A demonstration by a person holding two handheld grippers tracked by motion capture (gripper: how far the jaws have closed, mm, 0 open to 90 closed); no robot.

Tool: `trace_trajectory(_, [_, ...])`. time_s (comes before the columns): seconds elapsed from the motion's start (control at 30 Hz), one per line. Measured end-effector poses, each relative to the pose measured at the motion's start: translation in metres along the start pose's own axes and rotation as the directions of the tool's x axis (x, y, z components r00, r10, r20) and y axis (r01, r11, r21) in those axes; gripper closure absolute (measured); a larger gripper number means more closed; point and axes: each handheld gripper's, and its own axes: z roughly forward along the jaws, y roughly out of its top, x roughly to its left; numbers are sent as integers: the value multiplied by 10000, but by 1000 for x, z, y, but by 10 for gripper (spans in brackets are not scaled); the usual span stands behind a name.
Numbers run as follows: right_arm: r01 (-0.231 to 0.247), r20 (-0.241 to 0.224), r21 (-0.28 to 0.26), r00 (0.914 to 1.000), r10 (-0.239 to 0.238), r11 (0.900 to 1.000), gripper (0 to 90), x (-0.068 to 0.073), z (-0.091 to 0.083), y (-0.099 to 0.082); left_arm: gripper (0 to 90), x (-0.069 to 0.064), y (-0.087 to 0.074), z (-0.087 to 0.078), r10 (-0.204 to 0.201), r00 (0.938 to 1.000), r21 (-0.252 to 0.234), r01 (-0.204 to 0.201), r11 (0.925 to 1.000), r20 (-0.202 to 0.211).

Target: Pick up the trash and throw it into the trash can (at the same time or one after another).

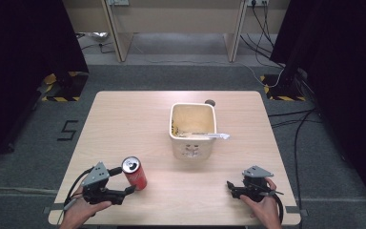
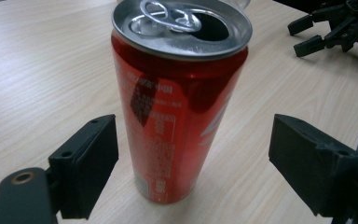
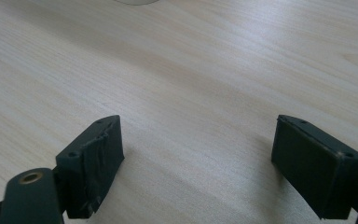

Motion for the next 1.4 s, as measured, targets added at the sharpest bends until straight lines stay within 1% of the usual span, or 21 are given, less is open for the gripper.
trace_trajectory(0.33, [-3, -7, -2, 10000, 3, 10000, 167, 0, 0, 0, 158, 4, 10, 13, -39, 9998, -90, 37, 10000, -173])
trace_trajectory(0.47, [0, -5, 1, 10000, 0, 10000, 168, 0, 0, 0, 187, 5, 12, 19, 44, 9999, -99, -46, 9999, -125])
trace_trajectory(0.53, [6, -6, 2, 10000, -6, 10000, 167, 0, 0, 0, 220, 6, 14, 22, 123, 9999, -67, -124, 9999, -60])
trace_trajectory(0.6, [0, -11, 1, 10000, 0, 10000, 167, 0, 0, 0, 285, 7, 15, 25, 284, 9996, 16, -284, 9996, -30])
trace_trajectory(0.63, [4, -14, 2, 10000, -4, 10000, 167, 0, 0, 0, 323, 7, 15, 26, 360, 9993, -16, -360, 9993, -58])
trace_trajectory(0.7, [5, -14, 3, 10000, -5, 10000, 167, 0, 0, 0, 335, 8, 16, 27, 413, 9991, -49, -414, 9991, -87])
trace_trajectory(0.73, [10, -12, 4, 10000, -10, 10000, 167, 0, 0, 0, 337, 8, 18, 27, 496, 9987, -117, -497, 9987, -84])
trace_trajectory(0.83, [11, -12, 4, 10000, -11, 10000, 167, 0, 0, 0, 339, 11, 25, 24, 370, 9993, -396, -367, 9985, 48])
trace_trajectory(0.87, [11, -12, 4, 10000, -11, 10000, 167, 0, 0, 0, 340, 11, 25, 24, 370, 9993, -396, -367, 9985, 48])
trace_trajectory(0.9, [12, -13, 5, 10000, -12, 10000, 167, 0, 0, 0, 339, 14, 32, 22, 330, 9994, -494, -328, 9982, 36])
trace_trajectory(0.97, [3, -17, 3, 10000, -3, 10000, 167, 0, 0, 0, 340, 17, 38, 21, 274, 9996, -564, -269, 9980, 71])
trace_trajectory(1.13, [4, -15, 3, 10000, -4, 10000, 167, 0, 0, 0, 340, 23, 53, 24, 376, 9993, -491, -375, 9981, 23])
trace_trajectory(1.4, [13, -15, 5, 10000, -13, 10000, 166, 0, 0, 0, 340, 27, 76, 32, 503, 9983, -428, -490, 9979, 293])
